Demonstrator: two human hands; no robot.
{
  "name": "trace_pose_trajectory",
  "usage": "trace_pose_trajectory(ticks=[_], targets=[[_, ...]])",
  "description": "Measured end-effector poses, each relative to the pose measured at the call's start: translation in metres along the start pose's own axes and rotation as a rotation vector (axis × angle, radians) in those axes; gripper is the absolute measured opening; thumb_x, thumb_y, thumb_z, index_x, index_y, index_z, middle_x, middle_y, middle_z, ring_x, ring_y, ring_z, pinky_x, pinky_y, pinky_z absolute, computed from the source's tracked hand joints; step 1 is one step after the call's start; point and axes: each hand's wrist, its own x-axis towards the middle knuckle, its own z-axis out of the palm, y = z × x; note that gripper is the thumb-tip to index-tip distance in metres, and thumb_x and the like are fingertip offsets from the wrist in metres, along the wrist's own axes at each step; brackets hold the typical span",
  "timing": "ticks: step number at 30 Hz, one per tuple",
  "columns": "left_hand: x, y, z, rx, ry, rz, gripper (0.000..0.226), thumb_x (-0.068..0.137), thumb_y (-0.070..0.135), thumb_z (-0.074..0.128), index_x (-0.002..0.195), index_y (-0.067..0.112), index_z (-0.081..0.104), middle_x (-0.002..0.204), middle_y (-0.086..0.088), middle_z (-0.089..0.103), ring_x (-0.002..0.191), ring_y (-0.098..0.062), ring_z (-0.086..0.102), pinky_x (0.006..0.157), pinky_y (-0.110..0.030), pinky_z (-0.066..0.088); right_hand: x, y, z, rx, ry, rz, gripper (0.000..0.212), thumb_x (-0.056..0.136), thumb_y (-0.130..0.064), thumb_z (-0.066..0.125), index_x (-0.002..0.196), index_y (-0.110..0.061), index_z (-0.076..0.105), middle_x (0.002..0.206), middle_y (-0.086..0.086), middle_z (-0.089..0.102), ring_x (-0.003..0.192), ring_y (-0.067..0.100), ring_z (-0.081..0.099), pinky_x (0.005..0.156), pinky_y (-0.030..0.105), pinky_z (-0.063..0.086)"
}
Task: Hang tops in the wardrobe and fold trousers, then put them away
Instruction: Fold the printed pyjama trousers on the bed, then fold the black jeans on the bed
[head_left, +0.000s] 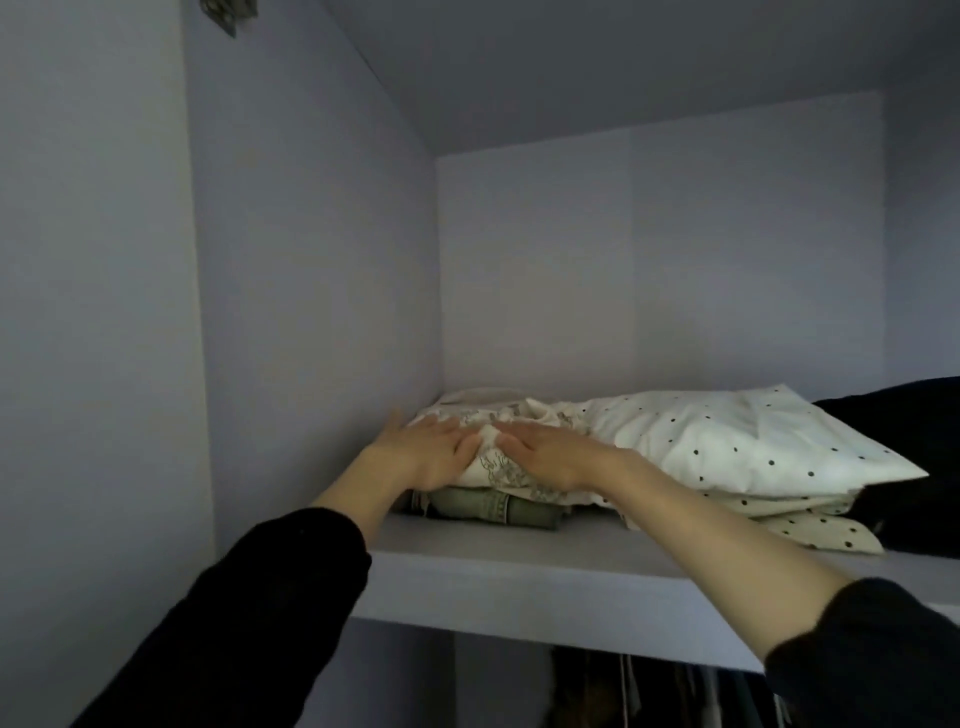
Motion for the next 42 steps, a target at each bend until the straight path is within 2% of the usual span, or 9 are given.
trace_pose_trajectory(ticks=[6,13,16,19,24,27,30,35,42], targets=[[-0.064,0.012,0.011,-0.096,0.035,-0.03,0.055,0.102,0.028,0.027,0.151,0.024,0.002,0.159,0.002,-0.004,0.146,-0.018,-0.003,0.116,-0.046,0.001,-0.07,-0.022,-0.001,0.17,0.094,-0.127,0.05,0.103,-0.039,0.021,0.15,-0.022,0.02,0.158,-0.004,0.015,0.145,0.013,0.011,0.115,0.027,0.006],[-0.239,0.073,0.065,-0.602,0.469,-0.183,0.046,0.096,0.01,0.046,0.141,0.01,0.038,0.147,-0.01,0.038,0.134,-0.026,0.038,0.106,-0.022,0.025,-0.184,-0.07,0.076,0.833,0.315,-0.145,0.04,0.101,-0.035,0.034,0.139,-0.026,0.041,0.136,-0.007,0.051,0.127,0.008,0.043,0.098,0.019,0.029],[-0.319,0.101,0.099,-0.677,0.422,-0.367,0.044,0.096,0.013,0.046,0.139,0.016,0.042,0.141,-0.006,0.046,0.124,-0.028,0.047,0.097,-0.029,0.035,-0.232,-0.095,0.135,0.814,0.128,-0.086,0.034,0.099,-0.026,0.042,0.132,-0.019,0.048,0.118,-0.005,0.06,0.116,0.016,0.055,0.091,0.023,0.038],[-0.396,0.115,0.131,-0.684,0.338,-0.531,0.041,0.097,0.016,0.045,0.137,0.02,0.045,0.135,-0.005,0.052,0.12,-0.027,0.052,0.093,-0.033,0.043,-0.278,-0.127,0.19,0.678,-0.133,-0.066,0.035,0.097,-0.023,0.045,0.131,-0.017,0.049,0.126,0.003,0.06,0.116,0.022,0.055,0.091,0.027,0.04],[-0.533,0.134,0.178,-0.745,0.18,-0.773,0.036,0.097,0.016,0.044,0.132,0.018,0.051,0.13,0.0,0.058,0.117,-0.015,0.056,0.099,-0.028,0.042,-0.359,-0.201,0.26,0.5,-0.486,-0.251,0.038,0.098,-0.027,0.044,0.134,-0.016,0.047,0.135,0.005,0.055,0.124,0.023,0.051,0.099,0.033,0.041],[-0.628,0.148,0.195,-0.853,0.142,-0.995,0.035,0.097,0.019,0.045,0.132,0.019,0.05,0.126,0.001,0.059,0.103,-0.011,0.06,0.086,-0.017,0.042,-0.412,-0.261,0.291,0.472,-0.66,-0.385,0.038,0.098,-0.032,0.044,0.133,-0.019,0.048,0.131,0.003,0.057,0.122,0.021,0.051,0.1,0.029,0.039],[-0.71,0.159,0.204,-0.893,0.187,-1.216,0.034,0.097,0.022,0.046,0.131,0.021,0.05,0.121,0.001,0.061,0.088,-0.007,0.058,0.075,-0.013,0.04,-0.453,-0.317,0.313,0.445,-0.774,-0.477,0.039,0.097,-0.035,0.043,0.133,-0.02,0.048,0.128,0.0,0.058,0.118,0.019,0.052,0.096,0.028,0.041],[-0.849,0.167,0.202,-0.859,0.193,-1.527,0.033,0.098,0.019,0.044,0.13,0.021,0.051,0.118,0.001,0.061,0.09,-0.008,0.056,0.079,-0.016,0.04,-0.535,-0.426,0.342,0.493,-0.932,-0.65,0.038,0.097,-0.034,0.045,0.131,-0.02,0.049,0.12,-0.001,0.061,0.106,0.013,0.055,0.088,0.024,0.041],[-0.972,0.14,0.204,-0.876,0.238,-1.748,0.034,0.098,0.018,0.041,0.13,0.021,0.051,0.116,0.002,0.059,0.096,-0.009,0.054,0.082,-0.019,0.038,-0.596,-0.54,0.375,0.46,-1.057,-0.836,0.036,0.097,-0.033,0.044,0.131,-0.021,0.049,0.116,-0.003,0.061,0.094,0.007,0.051,0.084,0.021,0.04]])
